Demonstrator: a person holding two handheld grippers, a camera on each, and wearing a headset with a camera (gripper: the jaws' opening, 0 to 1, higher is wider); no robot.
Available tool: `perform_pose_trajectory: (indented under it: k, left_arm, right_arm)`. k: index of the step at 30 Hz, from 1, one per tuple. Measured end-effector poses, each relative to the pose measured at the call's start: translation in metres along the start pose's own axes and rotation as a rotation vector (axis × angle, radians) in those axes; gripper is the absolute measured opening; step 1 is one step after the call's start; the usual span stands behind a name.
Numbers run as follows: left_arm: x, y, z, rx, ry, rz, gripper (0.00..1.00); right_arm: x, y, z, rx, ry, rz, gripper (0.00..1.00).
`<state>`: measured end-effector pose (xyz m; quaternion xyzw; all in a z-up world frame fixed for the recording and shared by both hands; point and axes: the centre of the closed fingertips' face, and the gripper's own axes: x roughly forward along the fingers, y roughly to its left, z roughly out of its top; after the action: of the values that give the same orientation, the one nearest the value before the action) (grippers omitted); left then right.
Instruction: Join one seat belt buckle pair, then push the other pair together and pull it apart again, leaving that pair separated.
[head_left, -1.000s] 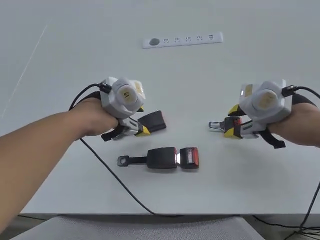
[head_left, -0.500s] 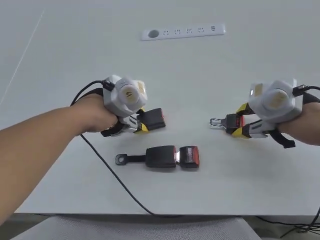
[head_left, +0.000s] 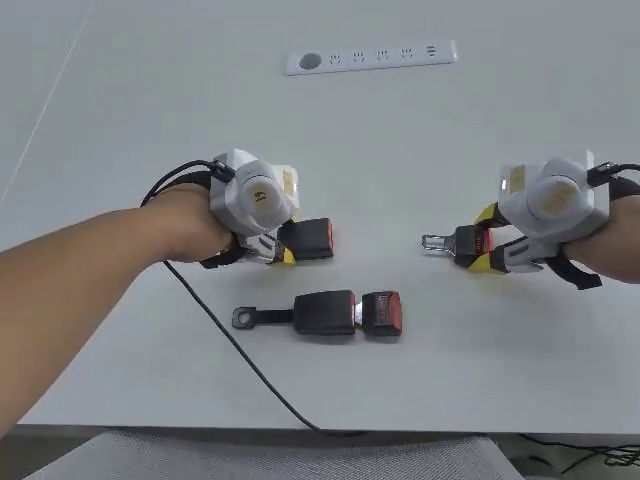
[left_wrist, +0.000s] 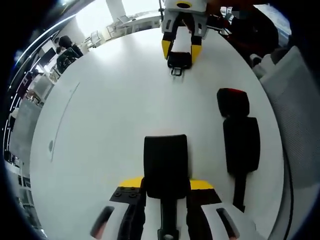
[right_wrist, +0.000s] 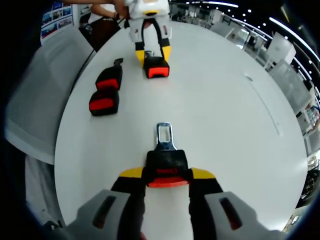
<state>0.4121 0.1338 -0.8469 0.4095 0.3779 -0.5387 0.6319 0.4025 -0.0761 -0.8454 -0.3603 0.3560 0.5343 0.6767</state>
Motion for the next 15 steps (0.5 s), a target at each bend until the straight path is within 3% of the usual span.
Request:
perform_pose_trajectory:
  k: [7,15]
  left_arm:
    - [0.001,0.000,0.003,-0.004,-0.002,-0.007,0.31]
    - [0.002,0.001,0.002,-0.010,-0.003,-0.012,0.31]
  right_arm:
    - [0.008,-0.001,0.013,-0.013,-0.008,0.000,0.32]
    - [0.024,0.002,0.040,-0.026,-0.038,0.006,0.32]
